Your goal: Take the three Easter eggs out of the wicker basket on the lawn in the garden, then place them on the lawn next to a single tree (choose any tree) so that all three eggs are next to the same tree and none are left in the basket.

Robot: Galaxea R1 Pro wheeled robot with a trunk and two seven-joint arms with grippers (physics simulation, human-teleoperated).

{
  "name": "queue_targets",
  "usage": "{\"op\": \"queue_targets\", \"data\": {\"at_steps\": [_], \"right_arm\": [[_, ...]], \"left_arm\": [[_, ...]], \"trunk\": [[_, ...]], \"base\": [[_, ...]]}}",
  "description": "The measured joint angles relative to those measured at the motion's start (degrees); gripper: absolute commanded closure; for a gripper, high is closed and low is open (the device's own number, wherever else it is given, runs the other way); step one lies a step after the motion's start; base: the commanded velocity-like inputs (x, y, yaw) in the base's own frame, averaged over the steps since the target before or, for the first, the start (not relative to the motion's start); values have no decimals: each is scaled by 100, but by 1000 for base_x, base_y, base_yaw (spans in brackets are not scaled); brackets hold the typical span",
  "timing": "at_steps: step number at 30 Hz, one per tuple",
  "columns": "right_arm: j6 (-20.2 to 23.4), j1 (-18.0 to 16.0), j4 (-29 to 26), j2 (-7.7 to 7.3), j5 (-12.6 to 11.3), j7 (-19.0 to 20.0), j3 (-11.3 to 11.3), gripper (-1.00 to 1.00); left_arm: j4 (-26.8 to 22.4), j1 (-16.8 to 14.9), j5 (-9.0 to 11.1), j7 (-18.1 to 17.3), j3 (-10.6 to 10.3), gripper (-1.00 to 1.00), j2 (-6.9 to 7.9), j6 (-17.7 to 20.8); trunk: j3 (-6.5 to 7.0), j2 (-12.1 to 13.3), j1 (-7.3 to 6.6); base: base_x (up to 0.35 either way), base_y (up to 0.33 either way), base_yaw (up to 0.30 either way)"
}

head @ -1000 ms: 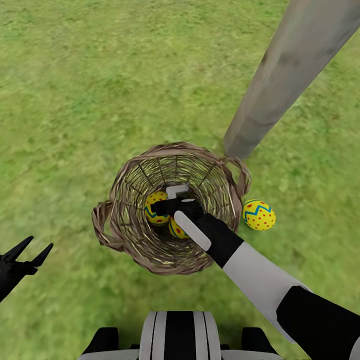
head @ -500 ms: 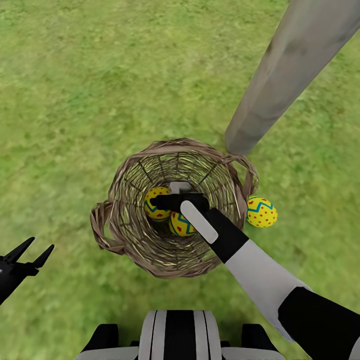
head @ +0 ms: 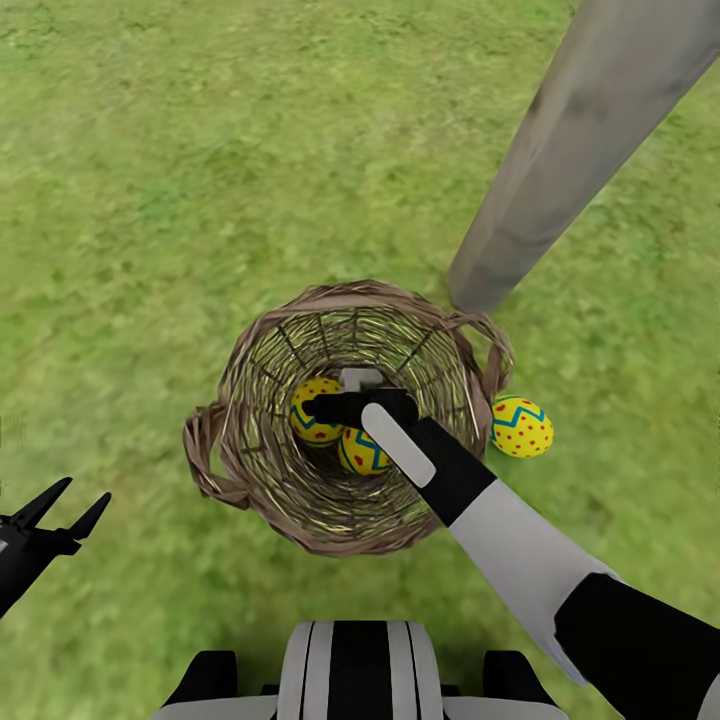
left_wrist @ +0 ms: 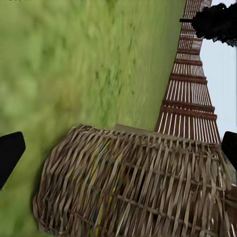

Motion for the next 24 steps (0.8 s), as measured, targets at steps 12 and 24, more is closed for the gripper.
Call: {"op": "queue_targets", "data": {"at_steps": [12, 24], "right_arm": [[-13, -1, 240, 1, -16, -1, -2, 100], [32, 1, 233, -2, 74, -11, -1, 100]], "left_arm": [[1, 0, 1, -6, -1, -100, -3, 0], [-7, 1, -8, 16, -11, -100, 6, 0]], "trunk": [[112, 7, -13], [332, 20, -38]], "base": [[0, 0, 0], [0, 0, 0]]}}
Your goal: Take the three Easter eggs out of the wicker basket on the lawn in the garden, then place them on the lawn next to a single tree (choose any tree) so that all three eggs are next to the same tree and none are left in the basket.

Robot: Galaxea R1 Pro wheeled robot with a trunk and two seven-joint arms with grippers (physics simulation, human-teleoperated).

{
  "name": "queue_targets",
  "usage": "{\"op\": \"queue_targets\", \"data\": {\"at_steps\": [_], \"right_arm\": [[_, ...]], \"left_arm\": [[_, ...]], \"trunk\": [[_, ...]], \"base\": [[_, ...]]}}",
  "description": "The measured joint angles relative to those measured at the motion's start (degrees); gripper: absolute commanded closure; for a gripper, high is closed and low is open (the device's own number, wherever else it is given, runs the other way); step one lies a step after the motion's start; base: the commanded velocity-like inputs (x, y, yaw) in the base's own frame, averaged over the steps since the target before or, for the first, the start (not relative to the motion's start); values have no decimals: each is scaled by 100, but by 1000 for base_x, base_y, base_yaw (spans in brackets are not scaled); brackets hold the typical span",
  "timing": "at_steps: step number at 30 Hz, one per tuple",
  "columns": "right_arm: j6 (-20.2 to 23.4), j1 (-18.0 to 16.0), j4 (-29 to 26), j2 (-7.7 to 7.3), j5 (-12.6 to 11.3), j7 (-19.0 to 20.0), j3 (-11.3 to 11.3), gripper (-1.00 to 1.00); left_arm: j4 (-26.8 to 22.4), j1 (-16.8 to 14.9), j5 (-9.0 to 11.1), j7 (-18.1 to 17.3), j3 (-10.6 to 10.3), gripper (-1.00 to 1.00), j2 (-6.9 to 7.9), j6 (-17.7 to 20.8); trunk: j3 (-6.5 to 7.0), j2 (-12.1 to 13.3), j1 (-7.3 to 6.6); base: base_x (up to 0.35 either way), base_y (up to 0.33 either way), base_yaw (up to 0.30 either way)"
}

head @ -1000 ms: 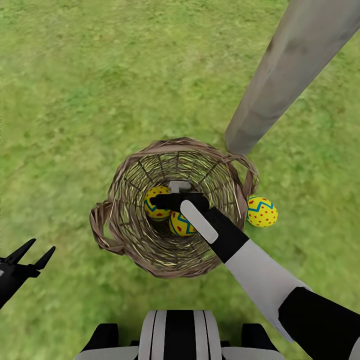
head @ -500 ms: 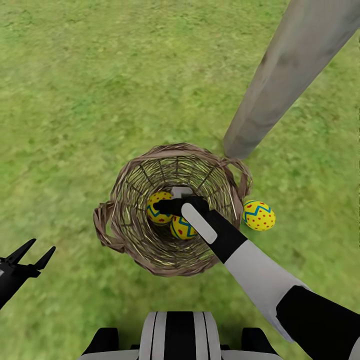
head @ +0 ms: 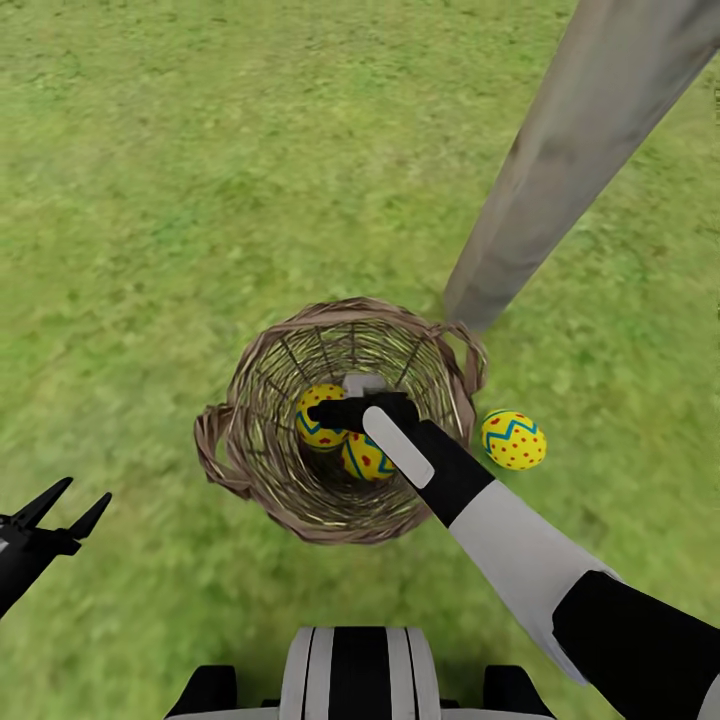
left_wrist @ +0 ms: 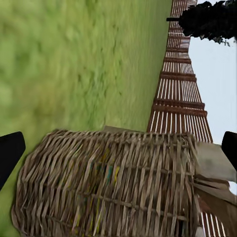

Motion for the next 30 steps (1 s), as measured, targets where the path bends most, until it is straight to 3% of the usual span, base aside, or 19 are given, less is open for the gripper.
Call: {"op": "queue_targets", "data": {"at_steps": [9, 13, 14, 15, 17, 23, 26, 29, 30], "right_arm": [[1, 0, -1, 0, -1, 0, 0, 100], [4, 1, -18, -22, -25, 0, -13, 100], [1, 0, -19, -34, -181, 0, -14, 100], [0, 0, -20, -51, -523, 1, -10, 100], [1, 0, -34, -60, -807, -4, 0, 100], [6, 0, -55, -83, -824, -8, 1, 100], [7, -1, -401, -283, -826, -8, 4, 100], [105, 11, -434, -380, -919, 1, 34, 100], [136, 3, -402, -347, -890, -16, 27, 100]], "left_arm": [[-2, 0, -5, 17, -35, -100, 8, 17], [-4, 0, -7, 17, -370, -100, 42, 38], [-6, 0, -10, 17, -380, -100, 49, 47], [-8, 0, -11, 17, -389, -100, 57, 51], [-11, 0, -12, 17, -410, -100, 61, 52], [-11, 0, -12, 17, -411, -100, 68, 53], [-11, 0, -11, 17, -411, -100, 71, 59], [6, 8, -8, 17, -402, -100, 48, 53], [6, 8, -13, 17, -405, -100, 50, 56]], "trunk": [[199, 12, -23], [288, 17, -33], [310, 19, -36], [332, 20, -38], [377, 23, -41], [510, 31, -59], [576, 35, -65], [620, 38, -73], [642, 39, -76]], "base": [[0, 0, 0], [0, 0, 0], [-48, 0, 0], [-216, 0, 0], [-193, 0, 0], [-11, 0, 0], [-69, 0, 0], [0, 0, 0], [0, 0, 0]]}}
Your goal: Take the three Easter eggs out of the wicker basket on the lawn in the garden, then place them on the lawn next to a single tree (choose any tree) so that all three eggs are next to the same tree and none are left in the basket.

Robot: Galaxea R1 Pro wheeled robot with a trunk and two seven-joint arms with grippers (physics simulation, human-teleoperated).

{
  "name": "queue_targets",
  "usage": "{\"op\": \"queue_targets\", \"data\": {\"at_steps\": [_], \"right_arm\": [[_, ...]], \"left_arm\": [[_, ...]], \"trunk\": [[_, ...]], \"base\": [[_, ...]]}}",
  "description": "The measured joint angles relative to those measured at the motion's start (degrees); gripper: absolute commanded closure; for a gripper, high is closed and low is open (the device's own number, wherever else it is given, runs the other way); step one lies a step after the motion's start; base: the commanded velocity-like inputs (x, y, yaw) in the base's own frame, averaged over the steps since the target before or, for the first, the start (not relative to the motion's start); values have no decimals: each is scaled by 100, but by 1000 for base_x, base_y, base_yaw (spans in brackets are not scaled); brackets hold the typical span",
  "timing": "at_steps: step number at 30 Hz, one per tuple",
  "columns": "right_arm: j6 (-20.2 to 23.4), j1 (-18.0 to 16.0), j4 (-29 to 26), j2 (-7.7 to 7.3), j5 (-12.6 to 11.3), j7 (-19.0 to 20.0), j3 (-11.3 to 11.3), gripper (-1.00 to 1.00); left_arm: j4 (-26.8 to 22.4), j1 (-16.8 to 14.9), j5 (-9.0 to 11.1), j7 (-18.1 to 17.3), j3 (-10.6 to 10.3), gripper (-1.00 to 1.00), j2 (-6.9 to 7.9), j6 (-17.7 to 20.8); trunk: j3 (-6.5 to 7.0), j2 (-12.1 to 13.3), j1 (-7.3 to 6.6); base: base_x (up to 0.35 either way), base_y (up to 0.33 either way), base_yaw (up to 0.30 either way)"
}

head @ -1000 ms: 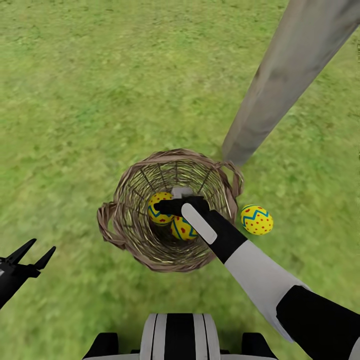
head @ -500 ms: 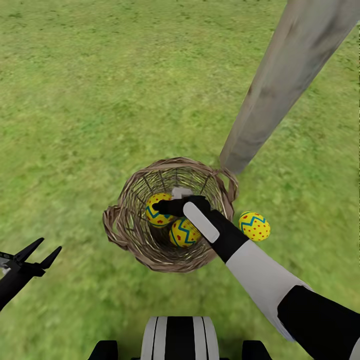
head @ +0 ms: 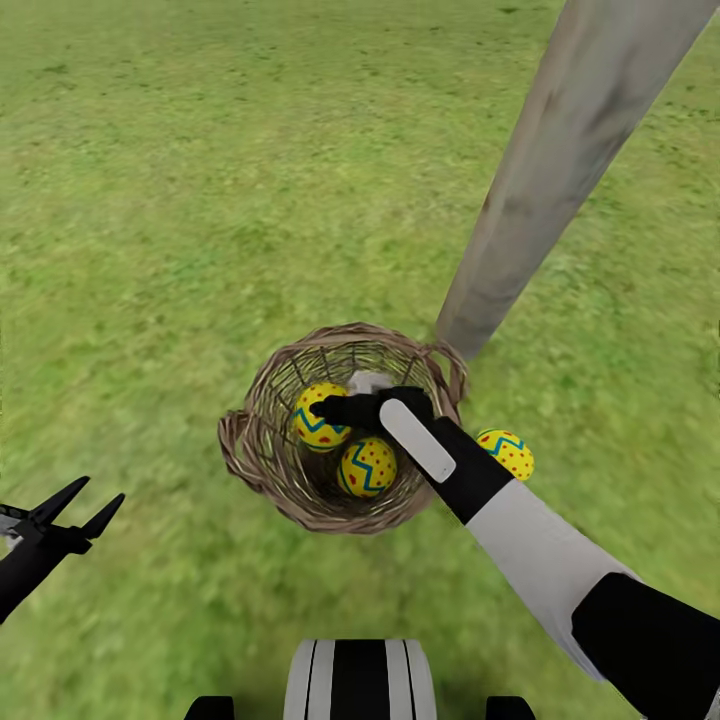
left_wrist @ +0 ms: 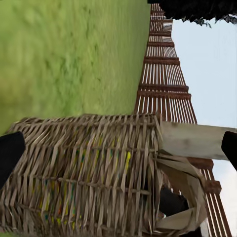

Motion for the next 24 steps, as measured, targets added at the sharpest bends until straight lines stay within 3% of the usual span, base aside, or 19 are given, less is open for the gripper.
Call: {"op": "queue_targets", "data": {"at_steps": [3, 8, 18, 21, 24], "right_arm": [[93, 88, 96, 92, 84, -18, -9, 100], [254, 128, 215, 91, 228, -19, -10, 100], [321, 129, 35, 70, 230, -18, -16, 100], [323, 140, -5, -132, 223, -14, -24, 100], [337, 255, -277, -205, 217, -15, -24, 100]], "left_arm": [[0, 1, -14, 0, -11, -100, 2, 5], [0, 1, -25, 30, -27, -100, 9, 16], [0, 1, -27, 174, -24, -100, 11, 23], [0, 1, -27, 174, -24, -100, 5, 23], [0, 1, -27, 174, -25, -100, 3, 23]], "trunk": [[66, 4, -8], [177, 11, -21], [399, 24, -44], [465, 28, -54], [532, 32, -62]], "base": [[0, 0, 0], [-27, 0, 0], [-172, 0, 0], [-17, 0, 0], [-1, 0, 0]]}}
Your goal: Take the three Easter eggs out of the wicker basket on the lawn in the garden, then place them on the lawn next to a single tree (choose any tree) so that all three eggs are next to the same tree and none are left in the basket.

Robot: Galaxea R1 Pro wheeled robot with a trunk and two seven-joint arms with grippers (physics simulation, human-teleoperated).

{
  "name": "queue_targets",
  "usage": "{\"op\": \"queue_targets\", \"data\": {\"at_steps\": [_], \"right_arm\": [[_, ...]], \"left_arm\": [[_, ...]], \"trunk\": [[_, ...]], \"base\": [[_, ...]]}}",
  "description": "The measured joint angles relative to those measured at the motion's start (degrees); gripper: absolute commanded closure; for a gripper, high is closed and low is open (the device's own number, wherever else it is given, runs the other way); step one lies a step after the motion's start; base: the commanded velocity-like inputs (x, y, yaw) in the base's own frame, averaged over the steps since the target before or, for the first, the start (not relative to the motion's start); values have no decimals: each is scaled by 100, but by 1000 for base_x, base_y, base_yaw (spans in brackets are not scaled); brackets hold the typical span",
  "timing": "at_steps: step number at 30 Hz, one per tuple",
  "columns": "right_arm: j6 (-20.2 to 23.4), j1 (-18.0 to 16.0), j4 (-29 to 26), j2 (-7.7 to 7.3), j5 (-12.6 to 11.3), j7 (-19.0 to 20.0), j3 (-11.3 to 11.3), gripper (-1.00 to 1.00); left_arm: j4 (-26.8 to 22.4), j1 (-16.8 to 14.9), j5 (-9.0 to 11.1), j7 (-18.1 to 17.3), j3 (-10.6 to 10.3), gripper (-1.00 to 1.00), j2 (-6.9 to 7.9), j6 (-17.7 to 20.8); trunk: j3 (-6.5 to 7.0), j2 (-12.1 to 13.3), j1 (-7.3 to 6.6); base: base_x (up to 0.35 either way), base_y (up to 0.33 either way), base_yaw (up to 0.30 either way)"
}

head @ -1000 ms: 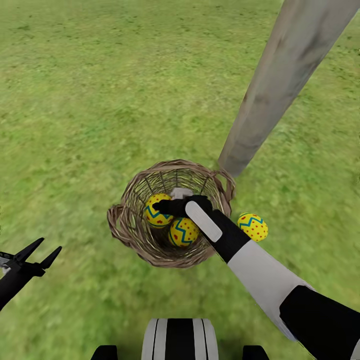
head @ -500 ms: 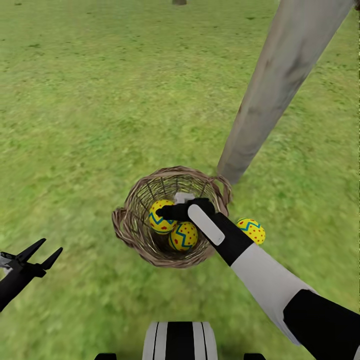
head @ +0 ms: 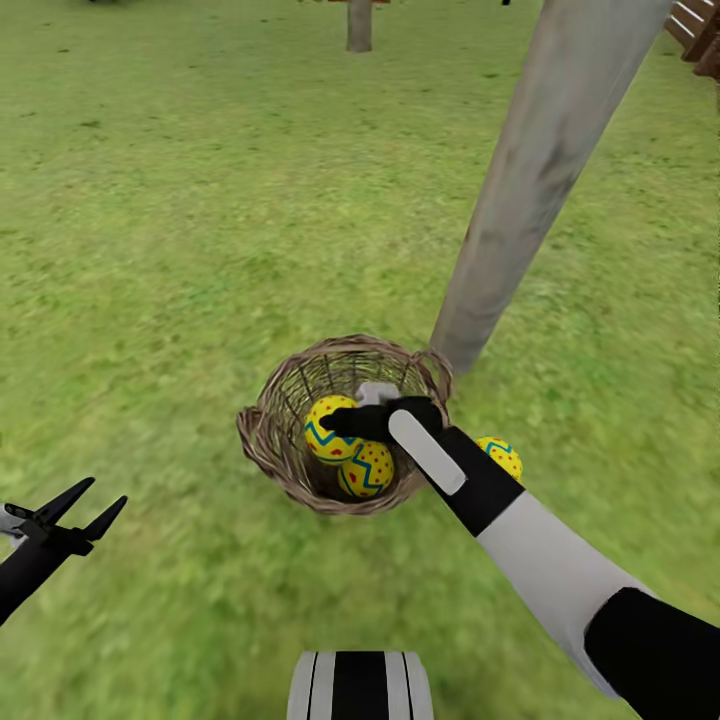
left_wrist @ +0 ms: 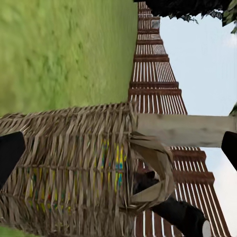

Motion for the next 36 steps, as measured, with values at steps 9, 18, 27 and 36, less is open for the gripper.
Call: {"op": "queue_targets", "data": {"at_steps": [9, 18, 27, 36], "right_arm": [[391, 267, -1510, -461, -207, 2, -18, 100], [684, 287, -2016, -618, -951, 583, -802, 100], [1026, 813, -2026, -710, -1950, 3092, -1725, 100], [1042, 1392, -2002, -2444, -3143, 4008, -2570, 100]], "left_arm": [[0, 0, 5, 142, -157, -100, -15, 0], [0, 0, 7, 165, -157, -100, -9, 0], [-36, 0, 10, 161, -161, -100, -4, -36], [-1, 1, 42, 120, -138, -100, -40, -105]], "trunk": [[200, 12, -23], [399, 24, -43], [577, 35, -66], [627, 35, -67]], "base": [[0, 0, 0], [-241, 0, 0], [-197, 0, -1], [-1, 0, -198]]}}
